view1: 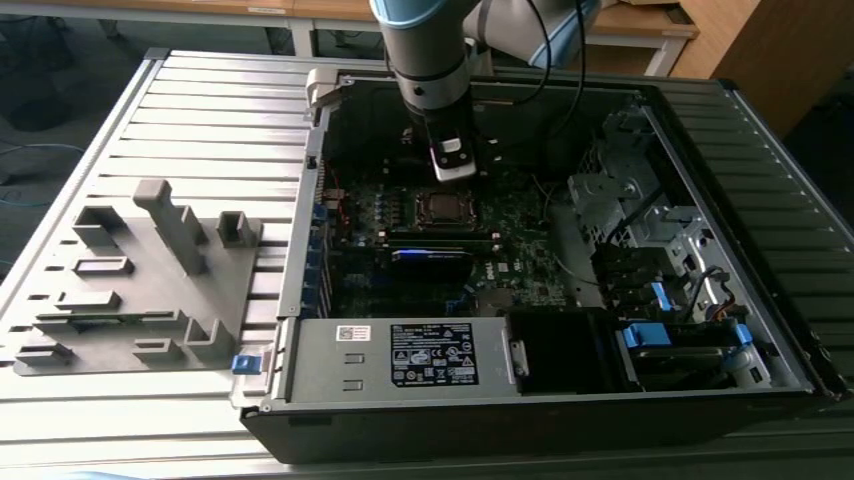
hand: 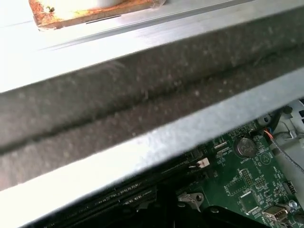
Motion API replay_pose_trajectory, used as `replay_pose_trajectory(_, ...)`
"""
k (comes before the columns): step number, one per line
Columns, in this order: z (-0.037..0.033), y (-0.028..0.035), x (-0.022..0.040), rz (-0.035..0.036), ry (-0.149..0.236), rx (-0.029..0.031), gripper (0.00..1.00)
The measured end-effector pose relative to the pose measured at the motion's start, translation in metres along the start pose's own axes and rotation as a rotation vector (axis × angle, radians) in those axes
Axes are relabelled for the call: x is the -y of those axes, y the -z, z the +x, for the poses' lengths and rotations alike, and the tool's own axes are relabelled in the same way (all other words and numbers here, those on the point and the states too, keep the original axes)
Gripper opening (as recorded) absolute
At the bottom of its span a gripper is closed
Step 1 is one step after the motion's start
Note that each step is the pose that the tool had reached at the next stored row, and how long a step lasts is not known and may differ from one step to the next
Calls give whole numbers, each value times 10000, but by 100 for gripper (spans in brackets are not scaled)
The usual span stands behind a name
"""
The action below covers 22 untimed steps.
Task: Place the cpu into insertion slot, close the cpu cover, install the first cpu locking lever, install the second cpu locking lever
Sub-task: 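Install the first cpu locking lever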
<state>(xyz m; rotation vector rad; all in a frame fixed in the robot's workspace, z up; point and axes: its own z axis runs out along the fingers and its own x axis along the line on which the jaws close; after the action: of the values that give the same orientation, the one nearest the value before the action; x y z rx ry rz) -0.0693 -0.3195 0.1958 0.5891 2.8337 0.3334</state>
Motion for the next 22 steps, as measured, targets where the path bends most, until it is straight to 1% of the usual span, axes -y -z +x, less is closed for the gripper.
replay_pose_trajectory(5,7,-5,-13,2,-116,25,11)
replay_pose_trajectory(8,2,-12,-14,34,-236,62,11)
replay_pose_trajectory(10,-5,-21,-16,69,-327,96,11)
replay_pose_trajectory(14,-24,-28,-23,208,-388,175,11)
replay_pose_trajectory(18,-37,-40,-26,330,-454,247,11)
replay_pose_trajectory(20,-39,-45,-26,366,-485,267,11)
replay_pose_trajectory(22,-40,-52,-24,373,-506,272,11)
